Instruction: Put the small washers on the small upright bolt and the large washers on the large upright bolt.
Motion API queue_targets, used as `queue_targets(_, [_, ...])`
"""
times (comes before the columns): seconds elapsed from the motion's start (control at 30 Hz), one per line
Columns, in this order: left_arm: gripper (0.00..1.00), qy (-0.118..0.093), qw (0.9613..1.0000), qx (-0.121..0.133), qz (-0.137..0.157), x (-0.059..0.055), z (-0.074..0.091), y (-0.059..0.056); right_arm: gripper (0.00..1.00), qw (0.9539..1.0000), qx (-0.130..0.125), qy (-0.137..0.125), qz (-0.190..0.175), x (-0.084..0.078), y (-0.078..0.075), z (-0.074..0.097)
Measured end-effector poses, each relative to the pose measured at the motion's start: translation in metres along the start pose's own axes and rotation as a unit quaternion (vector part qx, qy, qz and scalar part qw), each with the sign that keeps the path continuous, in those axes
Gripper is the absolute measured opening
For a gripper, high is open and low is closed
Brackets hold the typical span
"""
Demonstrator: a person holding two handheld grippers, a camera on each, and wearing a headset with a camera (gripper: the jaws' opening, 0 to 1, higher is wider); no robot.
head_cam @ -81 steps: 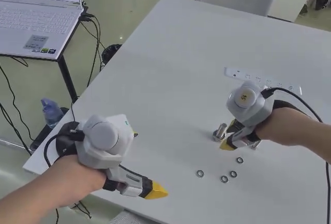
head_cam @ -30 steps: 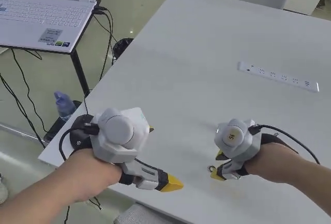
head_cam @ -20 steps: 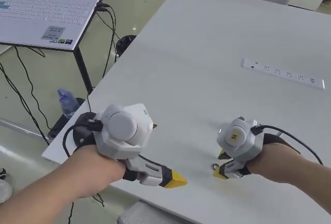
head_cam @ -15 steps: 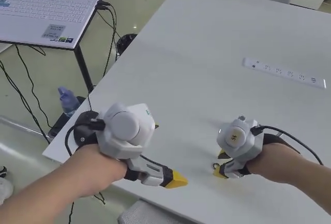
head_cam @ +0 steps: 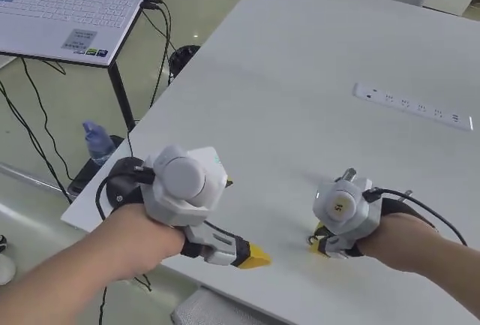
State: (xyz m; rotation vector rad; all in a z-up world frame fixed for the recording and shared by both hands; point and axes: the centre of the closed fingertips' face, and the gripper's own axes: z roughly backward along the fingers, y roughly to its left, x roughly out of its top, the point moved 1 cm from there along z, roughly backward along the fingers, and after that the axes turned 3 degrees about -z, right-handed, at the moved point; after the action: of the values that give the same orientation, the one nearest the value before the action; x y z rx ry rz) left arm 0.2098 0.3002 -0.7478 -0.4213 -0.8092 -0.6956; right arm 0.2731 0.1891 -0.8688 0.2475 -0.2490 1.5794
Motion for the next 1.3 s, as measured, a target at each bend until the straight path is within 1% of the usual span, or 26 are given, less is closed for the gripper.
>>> queue_targets(0.17, [0.83, -0.002, 1.0, -0.001, -0.001, 0.001, 0.001, -0.001, 0.15, 1.0, -0.001, 0.007, -0.003, 0.0, 0.0, 0.0])
queue_targets(0.27, [0.82, 0.001, 1.0, -0.003, -0.001, -0.001, 0.002, -0.001, 0.15, 0.9999, -0.001, 0.016, -0.006, 0.0, 0.0, -0.001])
queue_targets(0.33, [0.82, 0.002, 1.0, -0.005, -0.001, -0.002, 0.003, -0.003, 0.15, 0.9996, 0.0, 0.027, -0.005, 0.001, 0.0, -0.001])
queue_targets(0.4, [0.81, 0.004, 1.0, -0.007, -0.002, -0.004, 0.003, -0.004, 0.15, 0.999, 0.0, 0.045, 0.003, 0.001, 0.0, -0.002])
queue_targets(0.47, [0.81, 0.006, 0.9999, -0.008, -0.004, -0.005, 0.003, -0.004, 0.15, 0.9981, -0.002, 0.061, 0.0, 0.002, 0.001, -0.002])
queue_targets(0.6, [0.8, 0.008, 0.9999, -0.01, -0.007, -0.006, 0.004, -0.003, 0.15, 0.997, -0.003, 0.078, -0.004, 0.002, 0.001, -0.003])
queue_targets(0.67, [0.79, 0.009, 0.9999, -0.011, -0.007, -0.007, 0.005, -0.002, 0.14, 0.9969, -0.004, 0.079, -0.002, 0.002, 0.0, -0.002])
queue_targets(0.7, [0.79, 0.009, 0.9999, -0.011, -0.008, -0.008, 0.006, -0.001, 0.14, 0.9967, -0.004, 0.08, -0.009, 0.002, 0.0, -0.002])
queue_targets(0.8, [0.79, 0.009, 0.9999, -0.008, -0.006, -0.009, 0.008, 0.001, 0.14, 0.9965, -0.006, 0.083, -0.001, 0.002, 0.002, -0.002])
queue_targets(0.9, [0.78, 0.008, 0.9999, -0.006, -0.004, -0.01, 0.009, 0.001, 0.13, 0.9964, -0.009, 0.084, 0.002, 0.003, 0.002, -0.002])
queue_targets(0.97, [0.78, 0.009, 0.9999, -0.006, -0.003, -0.011, 0.009, 0.0, 0.13, 0.9963, -0.009, 0.085, -0.002, 0.002, 0.001, -0.002])
queue_targets(1.03, [0.77, 0.011, 0.9999, -0.006, -0.005, -0.012, 0.01, -0.002, 0.12, 0.9969, -0.006, 0.077, -0.009, 0.002, 0.0, -0.001])
queue_targets(1.07, [0.77, 0.011, 0.9999, -0.006, -0.006, -0.012, 0.01, -0.002, 0.12, 0.9973, -0.005, 0.07, -0.024, 0.002, 0.0, -0.001])
queue_targets(1.1, [0.77, 0.011, 0.9999, -0.006, -0.006, -0.012, 0.011, -0.002, 0.12, 0.9977, -0.003, 0.061, -0.031, 0.002, -0.001, -0.001])
queue_targets(1.17, [0.77, 0.01, 0.9999, -0.005, -0.005, -0.011, 0.012, -0.003, 0.12, 0.9981, -0.001, 0.053, -0.032, 0.001, -0.001, 0.0])
queue_targets(1.2, [0.77, 0.008, 0.9999, -0.005, -0.005, -0.01, 0.012, -0.003, 0.12, 0.9982, 0.001, 0.047, -0.038, 0.001, -0.001, 0.0])
queue_targets(1.23, [0.77, 0.008, 0.9999, -0.005, -0.004, -0.01, 0.012, -0.003, 0.12, 0.9979, 0.0, 0.046, -0.045, 0.0, -0.002, 0.0])
queue_targets(1.3, [0.77, 0.011, 0.9999, -0.005, -0.005, -0.01, 0.013, -0.003, 0.12, 0.9978, -0.004, 0.048, -0.045, -0.001, -0.002, 0.0])
